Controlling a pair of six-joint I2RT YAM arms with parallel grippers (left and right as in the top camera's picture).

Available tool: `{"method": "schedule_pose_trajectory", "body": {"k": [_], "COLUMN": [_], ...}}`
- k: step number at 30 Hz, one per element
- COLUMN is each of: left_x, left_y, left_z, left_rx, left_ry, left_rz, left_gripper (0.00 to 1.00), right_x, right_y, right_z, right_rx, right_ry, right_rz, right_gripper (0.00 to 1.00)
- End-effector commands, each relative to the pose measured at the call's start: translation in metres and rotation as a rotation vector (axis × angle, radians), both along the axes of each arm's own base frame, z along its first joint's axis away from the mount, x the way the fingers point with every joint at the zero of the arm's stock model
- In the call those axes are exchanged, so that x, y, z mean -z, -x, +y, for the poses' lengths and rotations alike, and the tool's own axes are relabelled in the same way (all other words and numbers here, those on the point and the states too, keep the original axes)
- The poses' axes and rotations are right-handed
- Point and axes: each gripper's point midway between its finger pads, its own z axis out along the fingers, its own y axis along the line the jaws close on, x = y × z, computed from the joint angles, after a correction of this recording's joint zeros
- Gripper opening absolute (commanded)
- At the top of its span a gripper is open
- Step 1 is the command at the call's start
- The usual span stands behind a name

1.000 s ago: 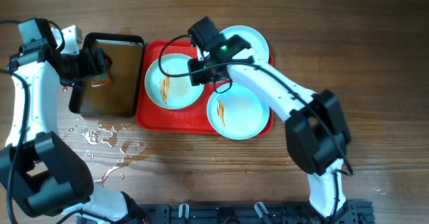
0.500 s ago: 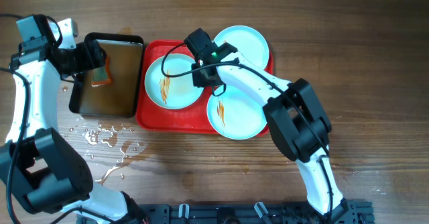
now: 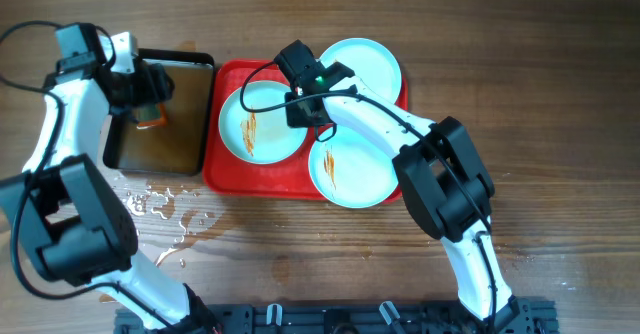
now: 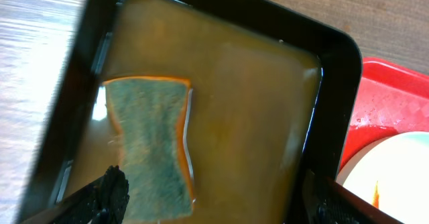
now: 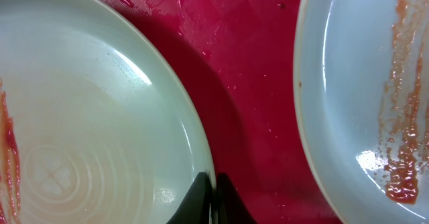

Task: Clean dirty plates on tray and stack at the side
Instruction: 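Grasp the green-orange sponge with the left gripper and lift it from the water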

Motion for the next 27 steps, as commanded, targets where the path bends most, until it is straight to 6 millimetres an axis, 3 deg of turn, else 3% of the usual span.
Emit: {"method": "schedule_pose_trajectory", "body": {"k": [1,3,8,14,21,24,27], "left_x": [0.022,0.030,0.029,0.033,0.068,0.069,0.068], "left_y": [-0.011,-0.014,-0.015,-0.013,-0.005,-0.005,-0.007], "left_z": [-0.001,0.008,0.023,0.022,0.018,0.018,0.020], "left_rx": [0.018,-0.002,-0.039,-0.080,-0.099,-0.099,-0.103], "left_ry": [-0.040,-0.090,-0.168,-0.145,-0.113,-0.113,-0.115], "left_rz": [0.021,0.032,0.033,0.049,0.131,0.132,0.124], "left_gripper": [0.83,0.84,0.85,0.73,0.64,0.53,0.22], "right_x": [0.018,0.018,0.018,0.018,0.018,0.018,0.018], "right_y": [0.006,0.007,0.006,0.006,0.006,0.006,0.007], "right_z": [-0.005,-0.005,-0.005,-0.005,-0.005,-0.005,-0.006], "right_rx": [0.000,-0.001,0.000,0.000,0.000,0.000,0.000], "right_ry": [0.031,0.032,0.032,0.030,0.031,0.032,0.033], "right_rz": [0.041,0.043,0.042,0.039,0.041,0.041,0.044], "right_gripper": [0.04,0.04,0.04,0.05,0.06,0.06,0.06]}}
